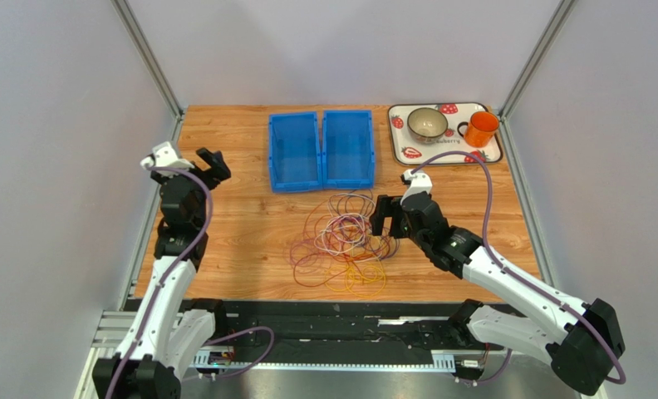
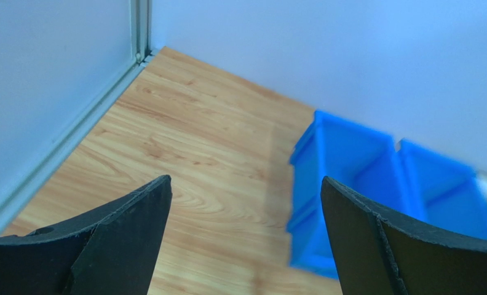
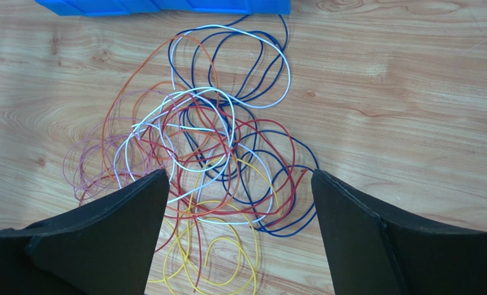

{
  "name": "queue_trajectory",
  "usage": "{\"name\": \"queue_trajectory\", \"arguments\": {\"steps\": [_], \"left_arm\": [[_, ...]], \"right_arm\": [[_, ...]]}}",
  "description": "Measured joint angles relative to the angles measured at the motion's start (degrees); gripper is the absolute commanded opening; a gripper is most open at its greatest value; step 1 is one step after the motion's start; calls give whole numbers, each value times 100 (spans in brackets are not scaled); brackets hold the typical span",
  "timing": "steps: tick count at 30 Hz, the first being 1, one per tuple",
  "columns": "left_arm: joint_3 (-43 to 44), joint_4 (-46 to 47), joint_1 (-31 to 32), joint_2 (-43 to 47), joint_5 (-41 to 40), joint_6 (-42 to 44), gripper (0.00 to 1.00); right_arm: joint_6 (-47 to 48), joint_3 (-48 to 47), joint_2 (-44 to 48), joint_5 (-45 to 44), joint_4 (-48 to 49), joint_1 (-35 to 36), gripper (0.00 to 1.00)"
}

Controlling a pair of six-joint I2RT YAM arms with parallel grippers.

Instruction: Untangle the cables

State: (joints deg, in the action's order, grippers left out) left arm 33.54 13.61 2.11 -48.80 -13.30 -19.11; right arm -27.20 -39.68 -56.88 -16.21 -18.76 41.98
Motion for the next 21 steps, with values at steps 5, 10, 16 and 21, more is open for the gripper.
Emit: {"name": "queue_trajectory", "arguments": {"steps": [5,10,16,21], "left_arm": [[476,-1506,-146,151,-55,-1274,99],[-96,-2249,-151,-9,584,-1543,99],[-466,-2041,-219,2,1567,-2238,93],[-278,-2223,-61,-203,2144,-2258,90]], "right_arm": [[13,44,295,-133,24,0,91],[44,44,317,-203,17,0,91],[48,-55,98,-321,-85,0,91],[-20,-625,-367,-310,-476,0,91]]}}
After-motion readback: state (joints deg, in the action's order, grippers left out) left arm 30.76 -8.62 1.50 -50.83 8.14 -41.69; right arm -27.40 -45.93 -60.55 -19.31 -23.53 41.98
